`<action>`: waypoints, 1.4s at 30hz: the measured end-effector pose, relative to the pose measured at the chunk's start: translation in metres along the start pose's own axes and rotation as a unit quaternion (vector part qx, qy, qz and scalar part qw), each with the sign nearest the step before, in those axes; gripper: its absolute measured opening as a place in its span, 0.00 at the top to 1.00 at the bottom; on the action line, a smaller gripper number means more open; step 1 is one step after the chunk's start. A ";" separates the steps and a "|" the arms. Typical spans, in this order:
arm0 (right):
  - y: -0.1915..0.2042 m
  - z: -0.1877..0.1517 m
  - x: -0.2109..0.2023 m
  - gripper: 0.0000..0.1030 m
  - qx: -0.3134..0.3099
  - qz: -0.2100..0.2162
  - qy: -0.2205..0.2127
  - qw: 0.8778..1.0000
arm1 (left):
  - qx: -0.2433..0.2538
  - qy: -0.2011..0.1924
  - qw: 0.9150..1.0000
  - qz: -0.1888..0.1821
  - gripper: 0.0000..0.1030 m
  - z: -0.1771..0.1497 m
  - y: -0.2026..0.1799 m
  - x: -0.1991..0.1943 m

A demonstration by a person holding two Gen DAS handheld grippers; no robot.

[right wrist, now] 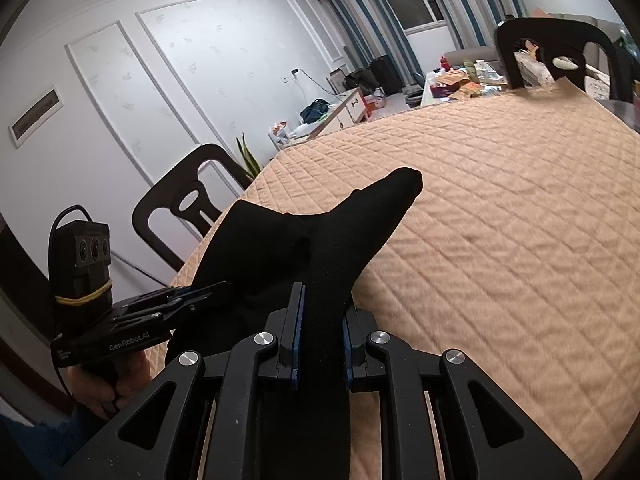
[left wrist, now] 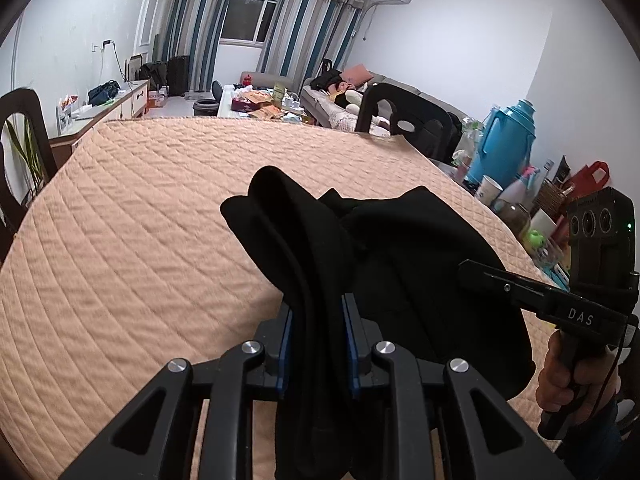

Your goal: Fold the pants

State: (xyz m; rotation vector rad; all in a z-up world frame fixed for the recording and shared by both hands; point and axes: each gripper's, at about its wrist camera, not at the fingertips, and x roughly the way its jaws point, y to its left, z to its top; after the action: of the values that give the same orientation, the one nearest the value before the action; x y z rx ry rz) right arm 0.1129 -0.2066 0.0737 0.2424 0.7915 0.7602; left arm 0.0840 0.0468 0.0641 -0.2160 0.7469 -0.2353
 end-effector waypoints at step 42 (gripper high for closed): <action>-0.038 0.035 0.067 0.79 -0.006 -0.091 0.017 0.996 | -0.026 -0.001 0.999 0.027 0.63 0.029 0.075 0.040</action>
State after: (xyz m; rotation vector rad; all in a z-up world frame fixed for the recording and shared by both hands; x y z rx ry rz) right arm 0.1888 -0.1844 0.0437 0.1446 0.8283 0.5985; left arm 0.1427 0.1098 0.0382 -0.2445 0.7567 -0.1649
